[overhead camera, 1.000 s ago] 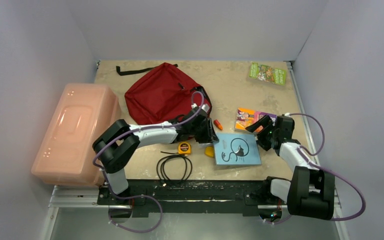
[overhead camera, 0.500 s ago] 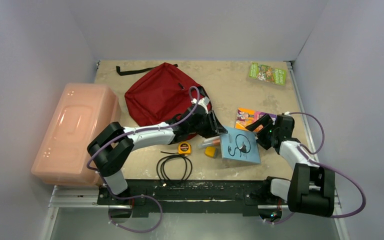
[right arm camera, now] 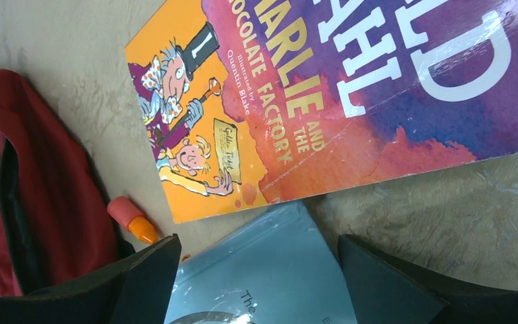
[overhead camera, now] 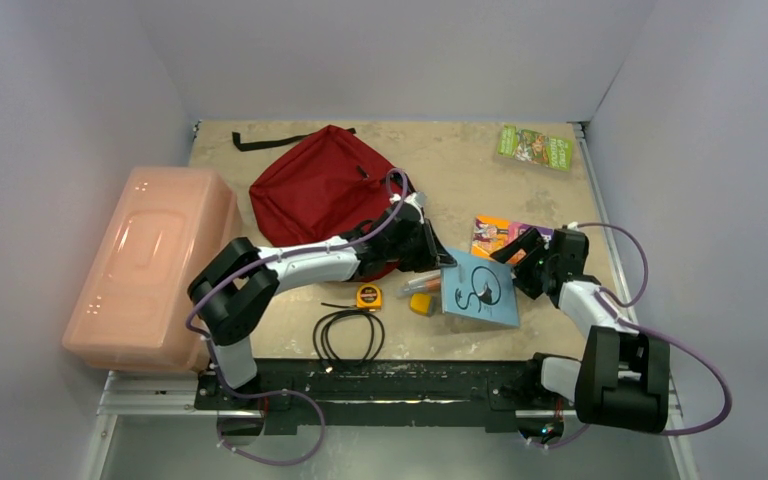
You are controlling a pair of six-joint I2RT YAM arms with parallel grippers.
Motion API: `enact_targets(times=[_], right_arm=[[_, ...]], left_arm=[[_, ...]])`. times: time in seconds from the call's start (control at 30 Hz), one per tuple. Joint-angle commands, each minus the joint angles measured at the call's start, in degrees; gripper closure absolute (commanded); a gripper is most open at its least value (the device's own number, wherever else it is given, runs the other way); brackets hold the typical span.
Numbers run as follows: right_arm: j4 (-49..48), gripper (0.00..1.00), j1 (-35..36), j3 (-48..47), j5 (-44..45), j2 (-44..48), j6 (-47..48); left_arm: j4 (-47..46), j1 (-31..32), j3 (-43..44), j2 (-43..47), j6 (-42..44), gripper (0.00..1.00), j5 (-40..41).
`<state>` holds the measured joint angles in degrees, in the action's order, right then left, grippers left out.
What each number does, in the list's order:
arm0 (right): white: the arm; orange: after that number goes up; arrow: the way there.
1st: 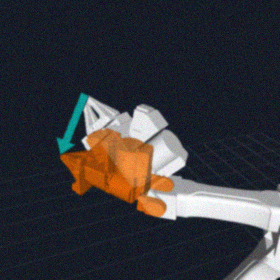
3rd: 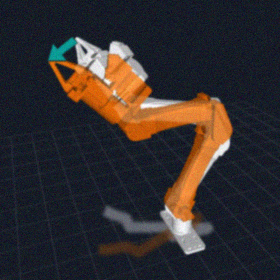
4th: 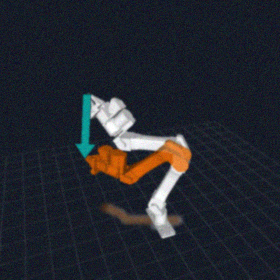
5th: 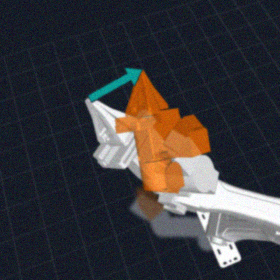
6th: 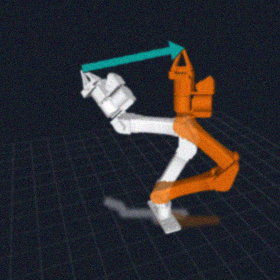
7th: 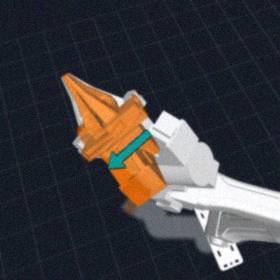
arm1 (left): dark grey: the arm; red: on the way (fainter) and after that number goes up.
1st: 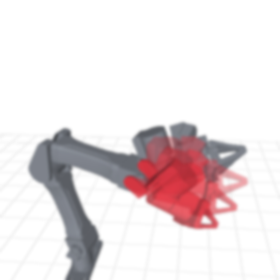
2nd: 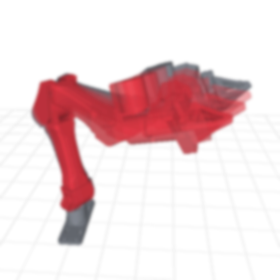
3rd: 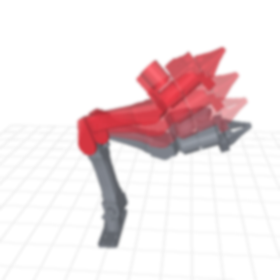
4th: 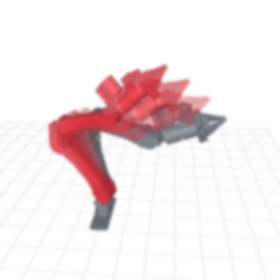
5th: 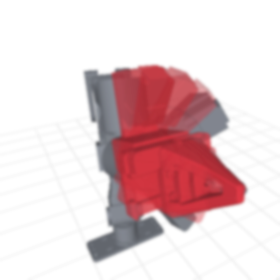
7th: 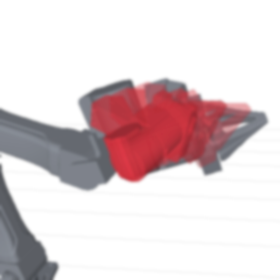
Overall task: Pack the student bag
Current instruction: Pick up the book from the center of the board.
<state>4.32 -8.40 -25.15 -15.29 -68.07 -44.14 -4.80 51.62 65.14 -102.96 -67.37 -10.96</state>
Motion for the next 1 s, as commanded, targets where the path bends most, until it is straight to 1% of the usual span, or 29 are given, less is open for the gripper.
enact_targets(times=[0.0, 0.1, 0.2, 0.3, 0.33, 0.4, 0.43, 0.5, 0.57, 0.6, 0.63, 0.7, 0.77, 0.8, 0.87, 0.93, 0.97], right_arm=[[8.4, 0.08, 0.7, -1.4, -1.1, 1.0, 6.0], [12.3, 0.06, 1.2, -5.7, 1.1, 6.7, 10.9], [13.4, 0.05, 3.0, -9.5, 2.1, 12.1, 13.4], [13.3, 0.03, 6.6, -15.1, 2.4, 14.2, 16.6], [13.3, 0.03, 7.6, -17.1, 2.3, 14.3, 17.7], [11.2, 0.02, 10.5, -20.9, 0.0, 14.0, 20.5], [9.5, 0.01, 12.0, -22.1, -1.5, 13.9, 22.1], [6.8, 0.01, 16.2, -24.4, -1.6, 13.3, 23.8], [3.5, 0.01, 22.0, -26.6, -1.4, 12.1, 24.4], [1.7, 0.01, 25.7, -27.5, -0.2, 11.5, 25.0], [0.2, 0.01, 29.9, -28.6, 1.6, 10.9, 26.2], [-3.7, 0.01, 38.9, -29.4, 6.8, 10.6, 31.0], [-10.4, 0.01, 46.9, -26.9, 10.9, 11.4, 39.1], [-14.0, 0.01, 50.4, -24.7, 11.8, 12.1, 44.1], [-19.9, 0.01, 56.9, -20.9, 13.0, 12.9, 55.4], [-26.6, 0.01, 63.0, -18.2, 18.5, 11.6, 62.5], [-28.0, 0.01, 65.0, -18.7, 21.0, 10.0, 64.4]], left_arm=[[-1.2, -0.6, 2.6, 2.0, 10.3, 1.00, -1.4], [-2.1, -3.2, 0.1, 8.5, 16.6, 1.00, -4.5], [-0.2, -7.1, -1.7, 15.6, 23.2, 1.00, -9.5], [4.2, -12.6, -2.2, 22.2, 28.4, 1.00, -13.3], [7.1, -14.5, -2.1, 24.5, 29.8, 1.00, -14.1], [12.9, -18.6, -1.8, 28.6, 29.9, 1.00, -14.0], [14.4, -20.8, -2.0, 30.6, 29.0, 1.00, -14.5], [18.0, -24.7, -1.5, 34.4, 26.2, 1.00, -15.3], [24.1, -28.1, 0.4, 37.3, 22.8, 1.00, -13.5], [28.7, -29.9, 2.3, 38.2, 21.0, 1.00, -11.8], [36.0, -31.8, 5.3, 38.4, 18.9, 1.00, -10.7], [46.5, -35.7, 12.3, 36.9, 15.3, 1.00, -12.1], [56.2, -39.1, 18.1, 35.1, 11.3, 1.00, -14.5], [58.1, -40.5, 19.2, 35.0, 9.2, 1.00, -16.4], [58.7, -43.0, 18.6, 35.8, 4.2, 1.00, -19.5], [58.1, -44.9, 16.4, 37.2, -1.2, 1.00, -22.1], [57.7, -45.5, 14.5, 38.2, -3.4, 1.00, -22.9]])
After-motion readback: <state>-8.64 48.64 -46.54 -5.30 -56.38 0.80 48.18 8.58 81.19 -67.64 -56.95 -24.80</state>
